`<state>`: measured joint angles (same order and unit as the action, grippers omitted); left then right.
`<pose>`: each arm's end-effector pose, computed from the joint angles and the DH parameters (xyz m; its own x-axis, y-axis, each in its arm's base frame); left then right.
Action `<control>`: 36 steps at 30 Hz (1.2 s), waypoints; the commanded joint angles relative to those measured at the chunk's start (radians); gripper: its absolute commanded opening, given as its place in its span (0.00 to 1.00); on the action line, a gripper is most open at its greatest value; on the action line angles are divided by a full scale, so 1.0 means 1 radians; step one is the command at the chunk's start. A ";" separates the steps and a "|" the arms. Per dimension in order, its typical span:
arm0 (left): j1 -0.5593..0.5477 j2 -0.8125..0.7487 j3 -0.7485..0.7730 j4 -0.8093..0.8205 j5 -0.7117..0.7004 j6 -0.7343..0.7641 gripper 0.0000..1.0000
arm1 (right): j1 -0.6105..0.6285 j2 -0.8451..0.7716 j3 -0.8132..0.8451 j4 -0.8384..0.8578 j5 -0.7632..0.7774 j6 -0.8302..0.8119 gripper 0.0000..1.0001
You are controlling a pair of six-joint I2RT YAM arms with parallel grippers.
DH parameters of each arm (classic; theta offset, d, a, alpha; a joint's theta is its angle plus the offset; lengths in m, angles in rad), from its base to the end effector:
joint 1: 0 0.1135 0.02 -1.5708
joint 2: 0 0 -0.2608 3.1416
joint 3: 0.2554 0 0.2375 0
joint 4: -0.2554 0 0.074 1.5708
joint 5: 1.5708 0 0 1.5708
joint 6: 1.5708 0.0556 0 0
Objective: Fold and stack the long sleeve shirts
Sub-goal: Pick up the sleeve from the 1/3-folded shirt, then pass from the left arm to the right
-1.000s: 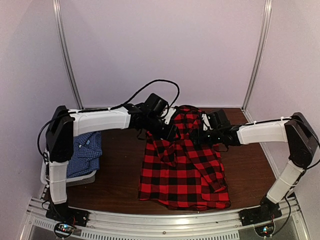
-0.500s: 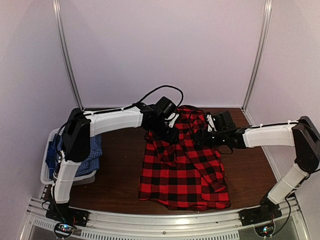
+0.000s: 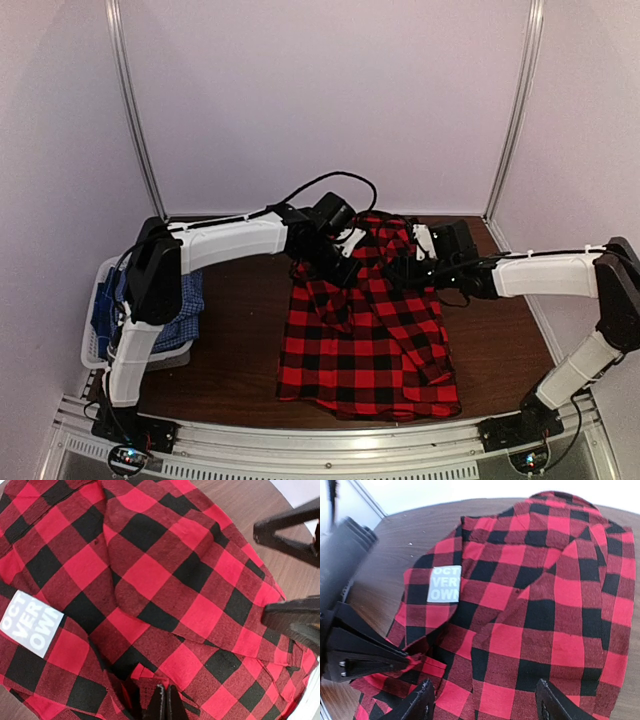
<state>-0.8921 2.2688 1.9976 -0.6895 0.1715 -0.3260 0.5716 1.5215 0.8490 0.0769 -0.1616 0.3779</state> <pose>0.3058 -0.3943 0.2040 -0.7527 0.4306 -0.4980 0.6200 0.7182 -0.3160 0.2735 0.1866 0.2055 -0.6769 -0.0024 -0.7361 -0.4263 0.8165 0.3893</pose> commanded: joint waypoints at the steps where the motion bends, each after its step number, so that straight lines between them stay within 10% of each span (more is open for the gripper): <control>1: 0.001 -0.072 0.001 0.056 0.078 0.117 0.00 | -0.006 -0.074 -0.026 0.073 -0.058 -0.068 0.71; 18: 0.077 -0.274 -0.177 0.170 0.580 0.311 0.00 | -0.001 -0.249 -0.090 0.163 -0.354 -0.183 0.89; 36: 0.099 -0.270 -0.190 0.171 0.759 0.380 0.00 | 0.127 -0.129 -0.001 0.101 -0.426 -0.251 0.87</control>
<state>-0.8078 2.0201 1.8153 -0.5484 0.8711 0.0257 0.6636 1.3708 0.7994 0.1902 -0.5747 0.1555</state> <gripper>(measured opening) 0.012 0.880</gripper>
